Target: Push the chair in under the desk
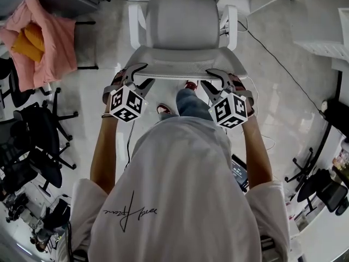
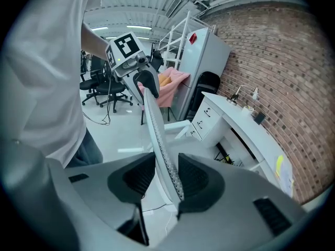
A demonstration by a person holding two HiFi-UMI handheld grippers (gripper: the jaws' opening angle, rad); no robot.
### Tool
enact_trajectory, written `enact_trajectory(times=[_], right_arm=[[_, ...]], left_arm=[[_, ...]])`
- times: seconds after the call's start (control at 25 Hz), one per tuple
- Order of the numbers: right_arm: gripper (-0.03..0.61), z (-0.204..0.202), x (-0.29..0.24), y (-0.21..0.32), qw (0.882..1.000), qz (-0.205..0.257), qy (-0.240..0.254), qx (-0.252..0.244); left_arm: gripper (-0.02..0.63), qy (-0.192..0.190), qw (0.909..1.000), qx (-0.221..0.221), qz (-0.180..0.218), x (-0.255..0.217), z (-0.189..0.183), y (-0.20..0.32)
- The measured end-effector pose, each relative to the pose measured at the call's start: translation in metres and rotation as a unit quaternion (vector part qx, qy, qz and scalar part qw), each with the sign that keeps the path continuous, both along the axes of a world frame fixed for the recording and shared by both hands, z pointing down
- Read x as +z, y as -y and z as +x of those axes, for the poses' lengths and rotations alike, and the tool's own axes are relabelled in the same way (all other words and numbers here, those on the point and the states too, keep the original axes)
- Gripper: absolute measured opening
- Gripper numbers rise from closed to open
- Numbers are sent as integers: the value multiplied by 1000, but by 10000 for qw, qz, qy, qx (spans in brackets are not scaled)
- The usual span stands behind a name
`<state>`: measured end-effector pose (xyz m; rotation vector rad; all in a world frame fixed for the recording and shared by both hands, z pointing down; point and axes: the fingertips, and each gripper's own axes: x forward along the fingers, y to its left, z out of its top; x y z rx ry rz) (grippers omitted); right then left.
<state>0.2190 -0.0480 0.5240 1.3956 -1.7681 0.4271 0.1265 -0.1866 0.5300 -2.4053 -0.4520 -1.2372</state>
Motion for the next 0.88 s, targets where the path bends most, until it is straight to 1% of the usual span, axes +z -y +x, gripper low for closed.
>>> enact_trajectory(times=[0.52, 0.88], right_arm=[[155, 28, -1, 3, 9998, 146, -106, 53], [155, 43, -1, 9, 9995, 227, -187, 61]], left_arm=[[204, 83, 10000, 29, 33, -1, 32, 4], [206, 16, 9998, -93, 186, 0, 49, 11]])
